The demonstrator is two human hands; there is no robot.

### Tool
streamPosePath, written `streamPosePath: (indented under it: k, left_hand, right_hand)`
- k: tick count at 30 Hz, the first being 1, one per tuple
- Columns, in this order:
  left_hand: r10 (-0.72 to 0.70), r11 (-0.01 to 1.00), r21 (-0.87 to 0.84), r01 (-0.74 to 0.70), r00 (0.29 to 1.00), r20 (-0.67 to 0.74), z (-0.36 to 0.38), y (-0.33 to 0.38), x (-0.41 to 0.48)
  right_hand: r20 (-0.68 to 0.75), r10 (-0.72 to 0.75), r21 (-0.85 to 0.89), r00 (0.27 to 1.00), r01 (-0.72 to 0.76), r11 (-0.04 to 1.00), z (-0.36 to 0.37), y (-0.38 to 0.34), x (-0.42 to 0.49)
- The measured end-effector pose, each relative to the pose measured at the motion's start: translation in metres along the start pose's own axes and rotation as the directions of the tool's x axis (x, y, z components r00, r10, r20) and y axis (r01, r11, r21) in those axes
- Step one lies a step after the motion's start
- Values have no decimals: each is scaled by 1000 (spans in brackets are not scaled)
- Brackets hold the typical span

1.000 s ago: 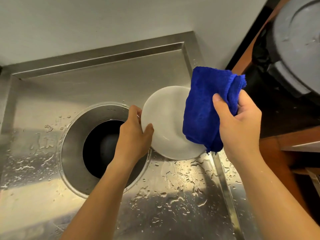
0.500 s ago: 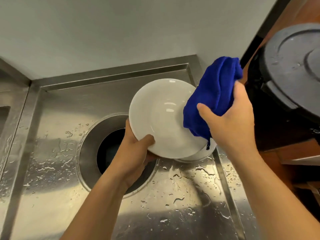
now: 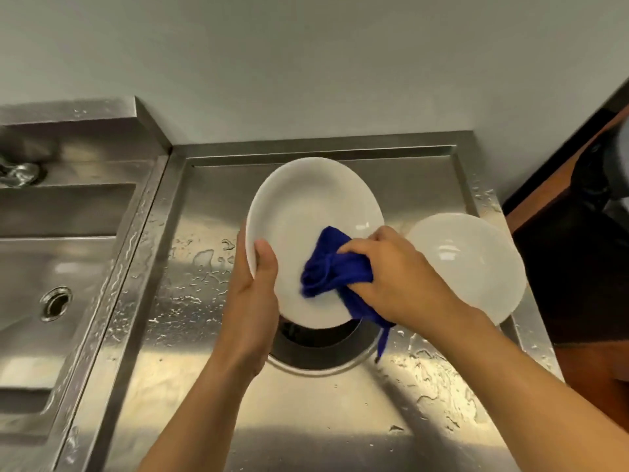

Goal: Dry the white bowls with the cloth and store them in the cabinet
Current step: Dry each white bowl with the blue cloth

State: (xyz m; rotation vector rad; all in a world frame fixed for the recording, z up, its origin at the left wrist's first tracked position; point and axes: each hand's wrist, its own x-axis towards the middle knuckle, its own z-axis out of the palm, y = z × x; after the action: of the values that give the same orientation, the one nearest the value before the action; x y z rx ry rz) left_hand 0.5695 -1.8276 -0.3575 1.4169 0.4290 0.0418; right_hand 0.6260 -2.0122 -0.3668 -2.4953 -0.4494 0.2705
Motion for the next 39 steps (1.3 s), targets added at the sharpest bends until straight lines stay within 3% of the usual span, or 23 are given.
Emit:
streamPosePath:
  k: [3, 5, 7, 8, 10, 11, 12, 14, 16, 17, 20, 22, 23, 24, 26, 28, 30, 31, 33, 34, 36, 39]
  left_hand:
    - [-57, 997, -45, 56, 998, -21, -11, -10, -13]
    - [-59, 996, -61, 57, 998, -15, -13, -8, -15]
    - [-16, 999, -39, 14, 998, -53, -22, 0, -12]
    - [11, 1000, -23, -12, 998, -69, -30, 3, -9]
    - [56, 998, 20, -55, 996, -75, -47, 7, -6]
    - [65, 997, 44, -63, 996, -58, -53, 8, -7]
    - [55, 997, 59, -52, 998, -37, -54, 6, -12]
    - [3, 1000, 17, -2, 999, -32, -46, -1, -22]
    - [-53, 997, -60, 53, 999, 8, -29, -6, -30]
    - [-52, 996, -70, 54, 998, 29, -21, -4, -30]
    - [5, 999, -41, -5, 1000, -6, -17, 8, -24]
    - [62, 998, -2, -62, 998, -27, -22, 15, -22]
    - [71, 997, 13, -71, 997, -20, -23, 15, -25]
    - [59, 998, 23, -59, 998, -9, -20, 12, -31]
    - [26, 1000, 1, -26, 1000, 10, -6, 3, -42]
    - [8, 1000, -22, -8, 1000, 27, 10, 1, -48]
    - [17, 999, -47, -16, 1000, 26, 11, 5, -43]
    - [27, 998, -50, -26, 1000, 13, 7, 5, -40]
    - [23, 999, -33, -23, 1000, -1, -8, 0, -39]
    - [-5, 1000, -18, 5, 1000, 1, -15, -5, -42]
    - [-91, 996, 11, 90, 996, 20, -23, -23, -49]
    - [-219, 975, 43, 217, 974, 49, -24, -52, -59]
  right_hand:
    - [-270, 79, -49, 960, -95, 994, 11, -21, 26]
    - [-307, 62, 173, 950, -8, 985, 27, -56, 39]
    - [-142, -30, 387, 989, 84, 918, 41, -76, 36]
    - [-35, -98, 396, 995, 104, 912, 43, -78, 26]
    - [131, -152, 255, 980, 114, 960, 37, -61, 7]
    - [149, -126, 151, 981, 104, 983, 32, -48, 3]
    - [104, -64, 31, 993, 61, 998, 25, -36, 1]
    - [-146, 31, -78, 989, -43, 996, 16, -31, 12]
    - [-334, 60, 85, 941, -33, 996, 18, -53, 20]
    - [-341, 47, 197, 939, 22, 980, 21, -66, 20]
    - [-104, -118, 315, 987, 146, 938, 26, -76, -3]
    - [83, -160, 209, 984, 140, 968, 10, -54, -22]
    - [103, -123, 113, 987, 111, 987, 2, -40, -26]
    - [54, -56, 9, 997, 56, 998, -5, -30, -26]
    - [-192, 57, -98, 980, -77, 992, -10, -26, -14]
    - [-336, 76, 86, 939, -50, 995, -4, -45, -3]
    - [-223, -29, 271, 974, 90, 958, 6, -59, -4]
    - [-112, -113, 271, 987, 140, 952, 9, -58, -11]
    - [79, -184, 123, 980, 173, 977, 8, -41, -31]
    - [91, -154, 36, 984, 151, 988, 5, -28, -39]
    - [-91, -40, 4, 995, 41, 999, -4, -3, -51]
    - [-334, 134, 337, 933, -14, 941, -10, 14, -59]
